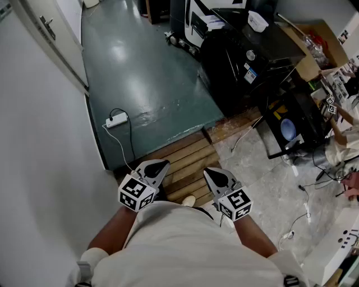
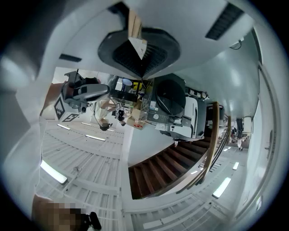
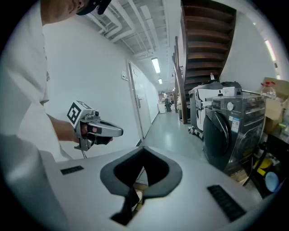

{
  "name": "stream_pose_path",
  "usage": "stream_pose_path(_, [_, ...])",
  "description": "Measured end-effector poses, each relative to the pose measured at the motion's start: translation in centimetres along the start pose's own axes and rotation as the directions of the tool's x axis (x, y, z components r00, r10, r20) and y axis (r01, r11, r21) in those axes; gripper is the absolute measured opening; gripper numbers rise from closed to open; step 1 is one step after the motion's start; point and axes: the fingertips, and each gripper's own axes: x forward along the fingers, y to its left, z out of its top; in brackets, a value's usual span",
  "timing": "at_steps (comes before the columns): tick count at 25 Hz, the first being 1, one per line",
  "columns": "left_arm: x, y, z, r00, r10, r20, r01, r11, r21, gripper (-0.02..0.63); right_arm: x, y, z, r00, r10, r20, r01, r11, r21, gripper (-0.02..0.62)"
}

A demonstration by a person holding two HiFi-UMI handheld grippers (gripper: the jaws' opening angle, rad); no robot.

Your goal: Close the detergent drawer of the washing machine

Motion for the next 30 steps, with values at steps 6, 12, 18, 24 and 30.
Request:
stream_pose_path(6, [0.3,2.6,0.1,1.000,0.014,-0.003,-0.014,1.000,-0.008,-0.005,2.0,-0.2,0.9,1.000,-0.003,-0.005,0.003,1.000,-0.009,0.003])
stream_pose_path(12, [0.6,7.1,0.6,1.000,0.024,0.002,-0.024,1.000,-0.015,0.095,6.0,-0.4,2.0,1.000,-0.002,-0.028,0.002,1.000,-0.004,0.003])
stream_pose_path(18, [1.1,14.8,2.2,0.999,0.029,0.030,-0.028,0.999,-0.022,0.115,12.8,-1.2,4.2,0.998,0.003,-0.059,-0.002,1.000,0.007,0.003])
stream_pose_path(24, [-0.3,23.3,5.6,0.999,0.026,0.040,-0.026,1.000,-0.005,0.121,20.7,-0.5,8.6,0.994,0.013,-0.110,-0.014,1.000,-0.007,0.003])
stream_pose_path(30, [-5.1,29.2,10.5,0.999,0.027,0.024,-0.028,0.999,0.044,0.121,26.5,2.2,15.9,0.992,0.042,-0.116,-0.046,0.998,-0.033,0.003])
